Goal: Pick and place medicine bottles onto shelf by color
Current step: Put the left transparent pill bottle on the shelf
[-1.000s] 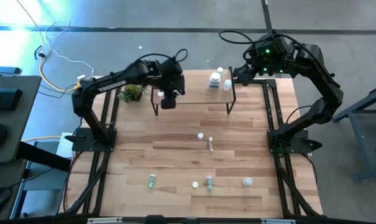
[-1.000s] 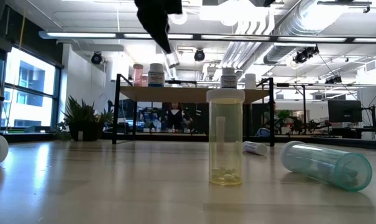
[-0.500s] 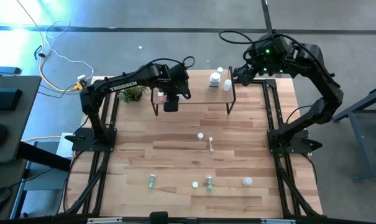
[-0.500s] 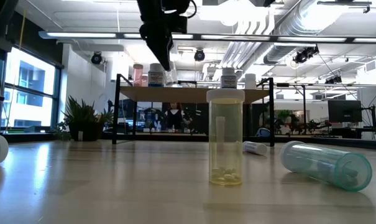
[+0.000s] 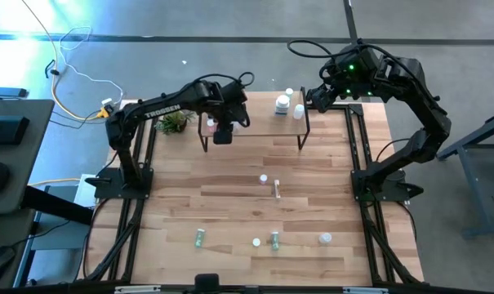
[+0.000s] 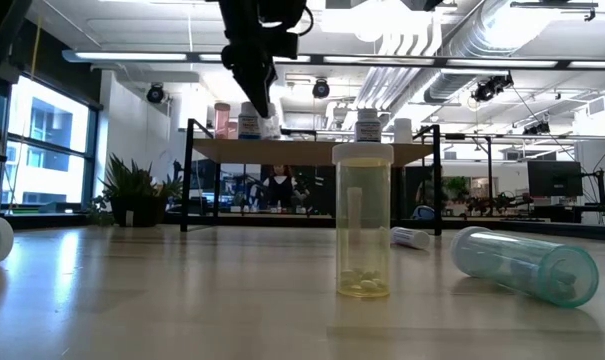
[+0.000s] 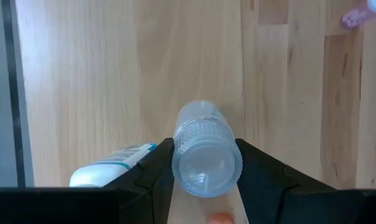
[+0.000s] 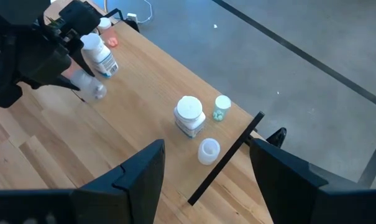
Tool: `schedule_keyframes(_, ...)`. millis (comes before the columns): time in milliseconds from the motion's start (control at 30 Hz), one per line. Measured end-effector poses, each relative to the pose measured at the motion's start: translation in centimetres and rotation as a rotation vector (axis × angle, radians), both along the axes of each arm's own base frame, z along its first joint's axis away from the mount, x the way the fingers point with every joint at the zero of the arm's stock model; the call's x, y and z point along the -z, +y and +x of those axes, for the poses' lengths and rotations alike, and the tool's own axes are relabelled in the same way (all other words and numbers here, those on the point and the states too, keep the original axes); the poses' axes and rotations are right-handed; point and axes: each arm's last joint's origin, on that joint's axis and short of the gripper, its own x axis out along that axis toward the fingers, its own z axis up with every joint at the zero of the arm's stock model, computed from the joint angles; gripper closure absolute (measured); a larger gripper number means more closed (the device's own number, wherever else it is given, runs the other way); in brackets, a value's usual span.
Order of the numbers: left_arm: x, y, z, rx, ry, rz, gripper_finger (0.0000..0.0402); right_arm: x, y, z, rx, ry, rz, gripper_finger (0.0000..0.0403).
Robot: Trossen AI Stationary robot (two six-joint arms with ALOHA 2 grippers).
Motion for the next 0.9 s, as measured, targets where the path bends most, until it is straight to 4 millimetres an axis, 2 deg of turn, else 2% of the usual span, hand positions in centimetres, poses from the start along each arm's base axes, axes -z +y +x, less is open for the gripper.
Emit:
schedule_keyframes(500, 0.2, -0.07, -0.09, 0.012, 0.025, -0.012, 0.0259, 0.0, 0.0, 0.0, 0.002, -0.001, 0.001, 0.0176)
schedule_keyframes(900, 0.28, 0.03, 0.07, 0.011, 0.018, -0.005, 0.0232, 0.0, -0.01, 0.0, 0.0, 0.0, 0.0, 0.0176)
